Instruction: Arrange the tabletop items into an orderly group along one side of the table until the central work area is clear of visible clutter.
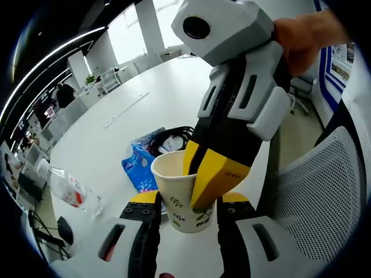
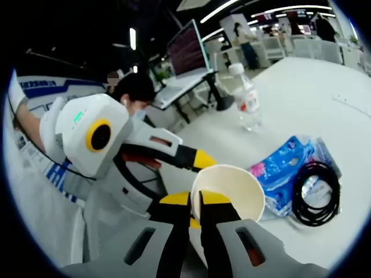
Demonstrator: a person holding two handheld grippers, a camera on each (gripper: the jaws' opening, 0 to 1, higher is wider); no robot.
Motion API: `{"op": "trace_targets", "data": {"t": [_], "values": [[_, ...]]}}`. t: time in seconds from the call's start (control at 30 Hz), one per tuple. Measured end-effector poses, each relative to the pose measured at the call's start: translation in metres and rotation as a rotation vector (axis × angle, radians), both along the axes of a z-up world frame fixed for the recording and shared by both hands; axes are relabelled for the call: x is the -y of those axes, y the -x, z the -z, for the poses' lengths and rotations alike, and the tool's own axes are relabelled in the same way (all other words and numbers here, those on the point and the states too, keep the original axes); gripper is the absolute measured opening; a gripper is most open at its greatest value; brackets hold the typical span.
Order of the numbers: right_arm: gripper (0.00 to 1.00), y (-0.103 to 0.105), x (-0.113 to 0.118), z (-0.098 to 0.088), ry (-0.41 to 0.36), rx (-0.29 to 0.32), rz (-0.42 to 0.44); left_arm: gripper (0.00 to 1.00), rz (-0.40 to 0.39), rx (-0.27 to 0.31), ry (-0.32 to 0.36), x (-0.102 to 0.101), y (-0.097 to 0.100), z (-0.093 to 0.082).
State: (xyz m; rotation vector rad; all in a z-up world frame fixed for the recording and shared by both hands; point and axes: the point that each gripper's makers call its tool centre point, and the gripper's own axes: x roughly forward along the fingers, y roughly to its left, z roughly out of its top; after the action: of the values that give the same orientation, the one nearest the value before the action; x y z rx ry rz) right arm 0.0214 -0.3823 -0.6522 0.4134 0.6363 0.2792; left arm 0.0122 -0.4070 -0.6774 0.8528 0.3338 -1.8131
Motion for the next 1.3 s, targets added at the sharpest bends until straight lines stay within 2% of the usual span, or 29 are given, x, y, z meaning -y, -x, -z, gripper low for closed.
{"op": "trace_targets", "data": {"t": [0.33, 0.67, 0.8, 0.87, 1.0, 1.1, 1.17, 1.3], "values": [[0.00, 0.001, 0.003, -0.001, 0.016, 0.011, 0.017, 0.38, -0.007, -0.005, -0.001, -0.001, 0.001, 0.000], [0.00, 0.002, 0.020, -0.006, 0.003, 0.032, 0.090, 0.34, -0.108, -0.053, 0.004, -0.009, -0.012, 0.000], [0.00, 0.008, 0.028, -0.004, -0.025, 0.040, 0.148, 0.34, -0.141, -0.063, -0.002, -0.016, -0.015, 0.004], [0.00, 0.014, 0.031, -0.002, -0.037, 0.042, 0.176, 0.34, -0.172, -0.075, -0.006, -0.019, -0.018, 0.006], [0.00, 0.027, 0.039, 0.003, -0.038, 0.033, 0.217, 0.34, -0.269, -0.141, 0.002, -0.022, -0.026, 0.008], [0.00, 0.036, 0.047, 0.006, -0.048, 0.027, 0.257, 0.34, -0.340, -0.145, 0.016, -0.023, -0.038, 0.011], [0.00, 0.042, 0.051, 0.010, -0.050, 0.022, 0.273, 0.34, -0.389, -0.189, 0.019, -0.024, -0.041, 0.012], [0.00, 0.049, 0.055, 0.013, -0.052, 0.009, 0.288, 0.35, -0.449, -0.197, 0.034, -0.026, -0.054, 0.012]]}}
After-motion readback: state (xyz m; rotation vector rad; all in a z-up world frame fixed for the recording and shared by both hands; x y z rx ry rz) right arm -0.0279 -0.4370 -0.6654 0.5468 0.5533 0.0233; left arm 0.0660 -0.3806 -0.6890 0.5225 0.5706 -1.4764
